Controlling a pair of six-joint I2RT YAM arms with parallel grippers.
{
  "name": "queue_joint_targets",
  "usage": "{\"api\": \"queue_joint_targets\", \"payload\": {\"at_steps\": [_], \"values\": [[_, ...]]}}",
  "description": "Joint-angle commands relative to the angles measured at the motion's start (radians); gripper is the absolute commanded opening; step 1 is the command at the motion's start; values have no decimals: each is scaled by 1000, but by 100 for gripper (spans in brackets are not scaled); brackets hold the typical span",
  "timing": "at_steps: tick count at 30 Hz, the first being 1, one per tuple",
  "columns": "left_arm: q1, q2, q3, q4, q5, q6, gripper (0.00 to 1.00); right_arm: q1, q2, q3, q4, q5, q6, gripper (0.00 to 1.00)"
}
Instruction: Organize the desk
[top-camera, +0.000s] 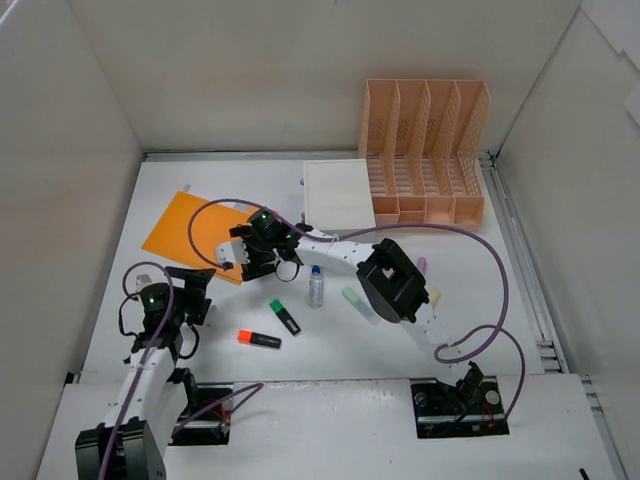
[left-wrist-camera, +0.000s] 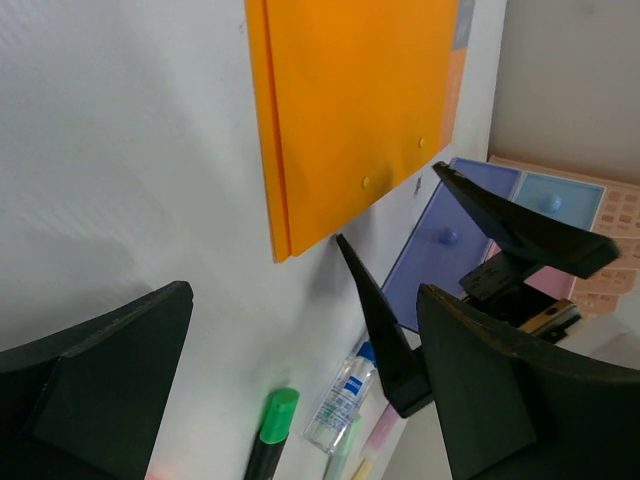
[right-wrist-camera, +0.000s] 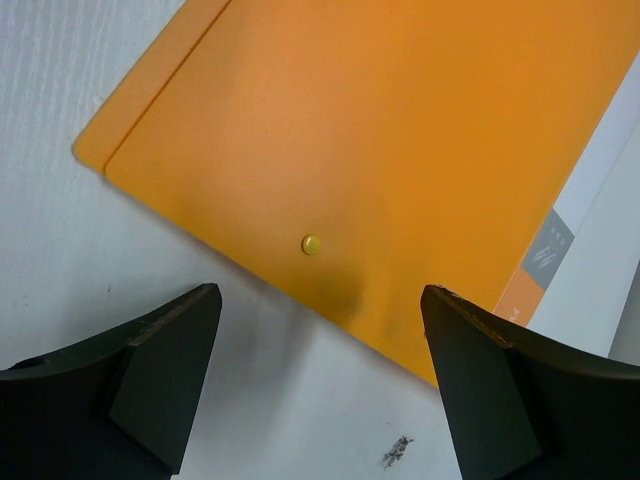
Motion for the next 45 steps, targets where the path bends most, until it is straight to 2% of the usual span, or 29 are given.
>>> {"api": "queue_joint_targets", "payload": {"at_steps": [1, 14, 23, 27, 32, 38, 45], "values": [[8, -42, 71, 27, -18, -1, 90, -5, -66, -31, 38, -53, -101, 79], [8, -338, -1, -200, -64, -53, 91, -14, -69, -77, 68, -118, -213, 62], [17, -344, 42, -218, -44, -25, 91, -14, -88, -153, 181, -86, -271, 49], [17, -370, 37, -220, -33, -27, 91, -16, -112, -234, 313, -70, -288, 47], [17, -407, 5, -209, -13, -42, 91, -16, -115, -266, 365, -58, -317, 43], [17, -400, -4, -205, 8, -36, 91, -14, -112, -266, 402, -53, -307, 36], [17, -360, -1, -176, 36, -18, 91, 1, -117, -318, 531, -27, -274, 28]]}}
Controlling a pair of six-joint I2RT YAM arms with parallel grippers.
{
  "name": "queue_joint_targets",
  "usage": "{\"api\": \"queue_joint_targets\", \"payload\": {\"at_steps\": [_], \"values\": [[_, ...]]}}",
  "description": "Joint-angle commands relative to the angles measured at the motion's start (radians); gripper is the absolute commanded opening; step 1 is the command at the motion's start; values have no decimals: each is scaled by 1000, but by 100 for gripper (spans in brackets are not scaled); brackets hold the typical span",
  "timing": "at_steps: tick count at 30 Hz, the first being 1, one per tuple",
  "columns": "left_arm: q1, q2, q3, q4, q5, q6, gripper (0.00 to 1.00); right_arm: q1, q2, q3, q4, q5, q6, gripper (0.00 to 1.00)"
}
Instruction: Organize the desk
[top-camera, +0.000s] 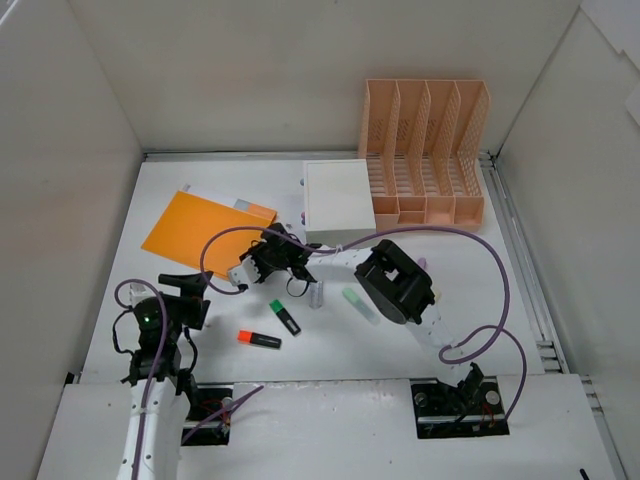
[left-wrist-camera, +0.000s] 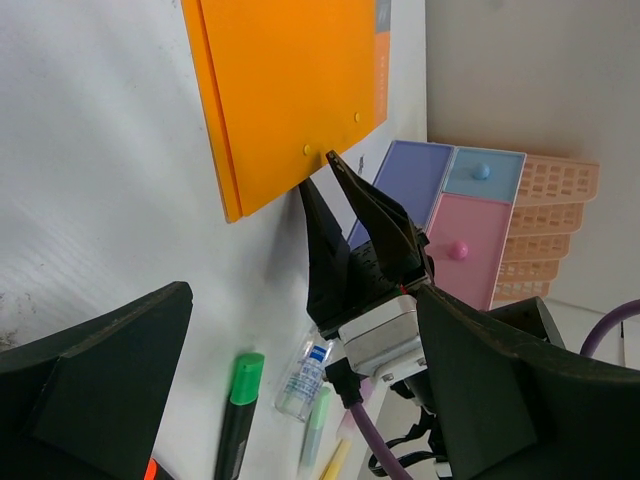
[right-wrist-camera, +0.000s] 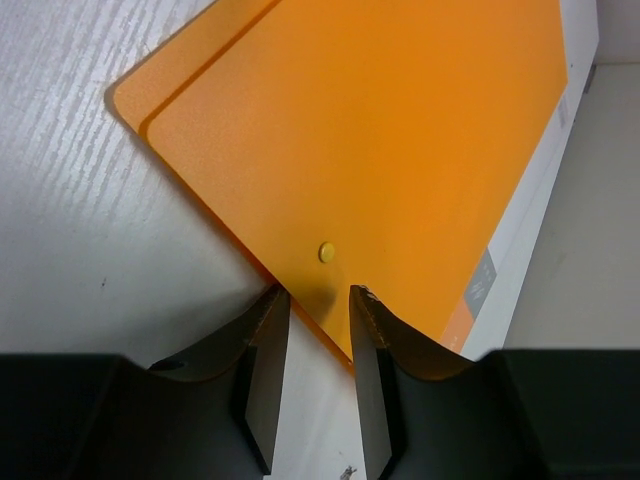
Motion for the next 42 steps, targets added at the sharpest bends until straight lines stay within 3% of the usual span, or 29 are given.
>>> {"api": "queue_joint_targets", "payload": {"at_steps": [1, 16, 21, 28, 37, 42], "values": [[6, 34, 13, 74, 30, 14, 91, 6, -60, -15, 145, 21, 28, 27], [6, 13, 22, 71, 34, 13, 91, 17, -86, -77, 270, 48, 85, 8], [6, -39, 22, 100, 16, -7, 91, 9, -141, -80, 270, 55, 198, 0], [6, -42, -14, 235, -2, -64, 91, -1, -227, -46, 229, 57, 351, 0], [6, 292, -14, 617, -22, -95, 92, -6, -275, -97, 233, 55, 358, 0], [6, 406, 70, 725, -6, -80, 92, -5, -270, -121, 233, 63, 345, 0]]}}
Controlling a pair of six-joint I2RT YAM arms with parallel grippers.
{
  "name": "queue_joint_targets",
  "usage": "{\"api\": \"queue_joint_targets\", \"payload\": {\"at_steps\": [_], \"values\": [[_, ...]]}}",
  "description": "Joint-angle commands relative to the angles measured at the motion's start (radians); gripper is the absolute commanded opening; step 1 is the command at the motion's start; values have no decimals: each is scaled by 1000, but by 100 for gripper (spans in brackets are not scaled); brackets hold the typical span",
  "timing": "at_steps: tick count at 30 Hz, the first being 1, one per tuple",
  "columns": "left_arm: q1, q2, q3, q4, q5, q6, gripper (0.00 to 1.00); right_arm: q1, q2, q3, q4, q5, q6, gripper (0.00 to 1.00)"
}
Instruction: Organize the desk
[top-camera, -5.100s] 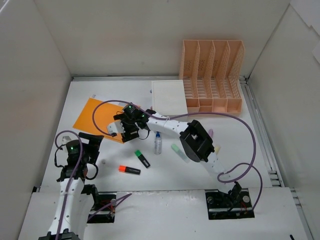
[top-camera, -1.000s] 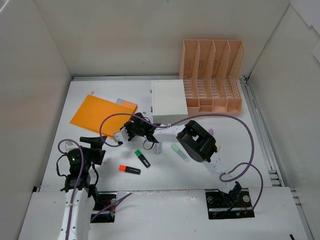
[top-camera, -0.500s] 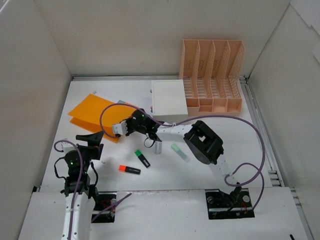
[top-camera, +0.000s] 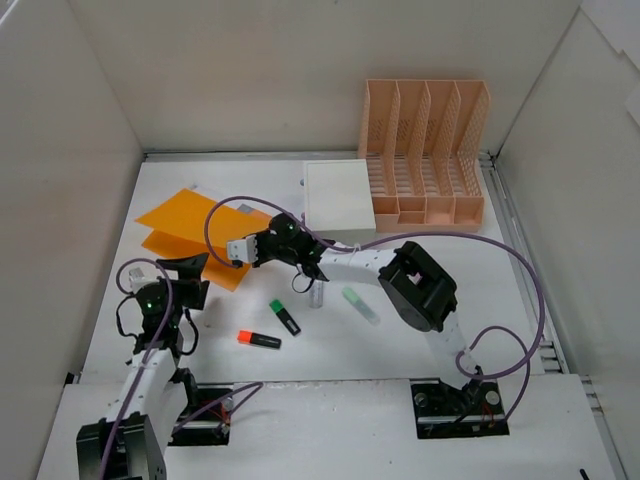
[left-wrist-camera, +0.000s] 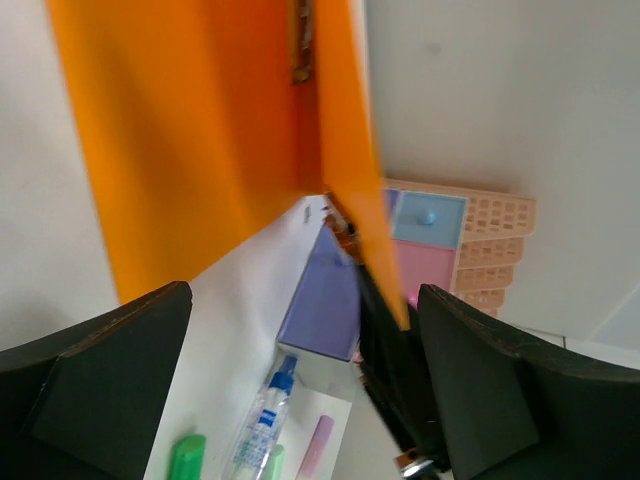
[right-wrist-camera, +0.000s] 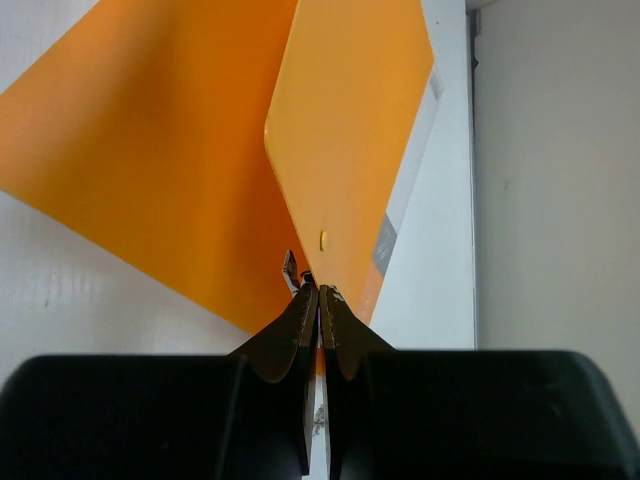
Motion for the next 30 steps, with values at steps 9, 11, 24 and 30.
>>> {"api": "queue_joint_targets", "payload": {"at_steps": [9, 11, 24, 30], "values": [[15, -116, 101, 48, -36, 21, 93, -3, -94, -34, 90, -5, 12, 0], [24, -104, 85, 60, -40, 13, 93, 2, -113, -60, 92, -11, 10, 0], [33, 105, 208, 74, -25, 79, 91, 20, -167, -113, 124, -21, 18, 0], [52, 168, 232, 92, -10, 85, 91, 46, -208, -157, 124, -49, 3, 0]]}}
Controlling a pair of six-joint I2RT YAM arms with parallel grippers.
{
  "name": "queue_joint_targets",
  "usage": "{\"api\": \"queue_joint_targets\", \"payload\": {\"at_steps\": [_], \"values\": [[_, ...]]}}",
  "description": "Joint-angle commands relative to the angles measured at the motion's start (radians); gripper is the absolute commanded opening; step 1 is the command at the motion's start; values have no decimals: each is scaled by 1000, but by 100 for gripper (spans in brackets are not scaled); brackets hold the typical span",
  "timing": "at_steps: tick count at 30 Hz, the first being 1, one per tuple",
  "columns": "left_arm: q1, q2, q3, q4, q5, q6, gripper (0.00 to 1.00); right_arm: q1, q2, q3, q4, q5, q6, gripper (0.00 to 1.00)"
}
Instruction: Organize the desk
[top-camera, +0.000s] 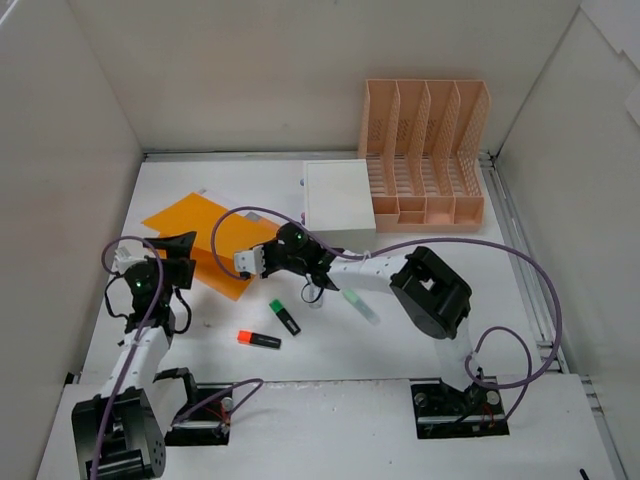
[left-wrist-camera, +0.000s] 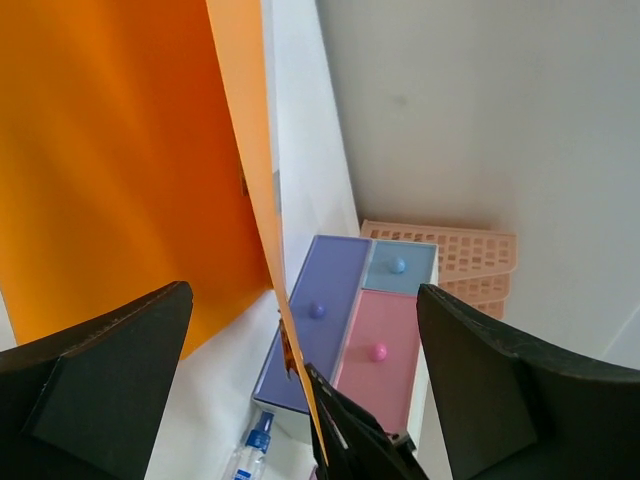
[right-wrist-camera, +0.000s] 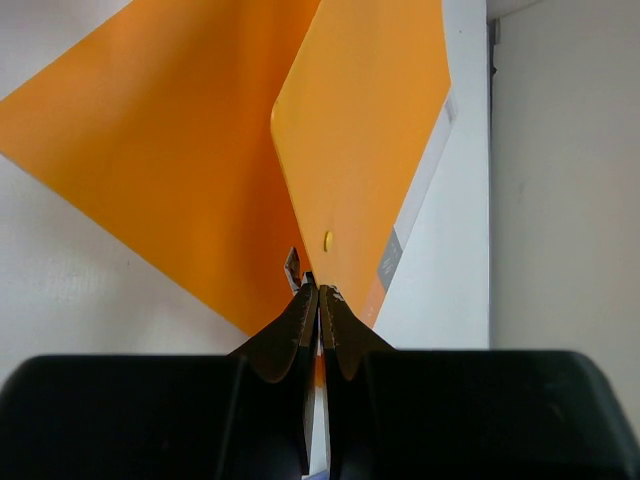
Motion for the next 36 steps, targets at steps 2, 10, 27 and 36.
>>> {"api": "queue_joint_targets", "payload": {"at_steps": [2, 10, 27, 36], "values": [[9, 76, 77, 30, 29, 33, 90, 30, -133, -20, 98, -50, 4, 0], [29, 232, 188, 18, 64, 53, 75, 69, -210, -54, 92, -104, 3, 0], [114, 269, 208, 146, 233, 42, 0, 101, -196, -41, 92, -72, 53, 65], [242, 310, 225, 364, 411, 16, 0, 20, -207, 194, -110, -48, 372, 98]]}}
